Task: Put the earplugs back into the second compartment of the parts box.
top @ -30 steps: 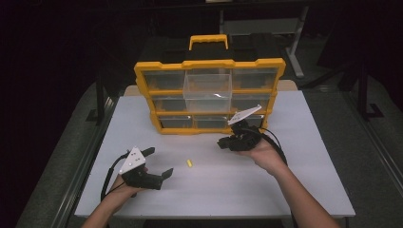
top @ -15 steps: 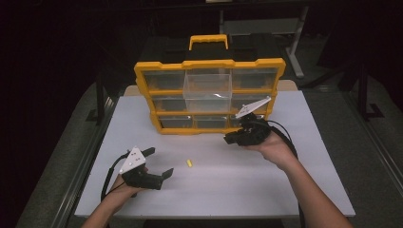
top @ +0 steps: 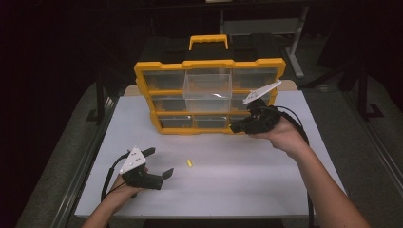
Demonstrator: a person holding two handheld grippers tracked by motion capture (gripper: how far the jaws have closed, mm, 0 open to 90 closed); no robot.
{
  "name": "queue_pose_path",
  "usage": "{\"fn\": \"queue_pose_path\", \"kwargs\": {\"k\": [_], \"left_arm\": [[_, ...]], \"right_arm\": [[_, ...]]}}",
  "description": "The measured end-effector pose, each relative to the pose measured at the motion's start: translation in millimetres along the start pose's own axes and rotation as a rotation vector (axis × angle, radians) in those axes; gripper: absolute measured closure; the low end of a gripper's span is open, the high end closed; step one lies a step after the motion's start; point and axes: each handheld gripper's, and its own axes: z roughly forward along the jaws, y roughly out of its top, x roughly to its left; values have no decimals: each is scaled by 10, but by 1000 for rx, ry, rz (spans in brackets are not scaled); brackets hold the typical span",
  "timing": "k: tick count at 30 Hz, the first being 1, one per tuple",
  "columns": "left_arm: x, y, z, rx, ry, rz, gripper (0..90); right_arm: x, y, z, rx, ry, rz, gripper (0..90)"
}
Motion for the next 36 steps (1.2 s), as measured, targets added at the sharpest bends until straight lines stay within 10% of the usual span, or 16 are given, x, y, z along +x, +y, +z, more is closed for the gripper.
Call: {"fn": "queue_pose_path", "kwargs": {"k": [36], "left_arm": [[-5, -6, 12, 11, -5, -3, 0]], "right_arm": [[-94, 670, -898, -117, -9, -7, 797]]}}
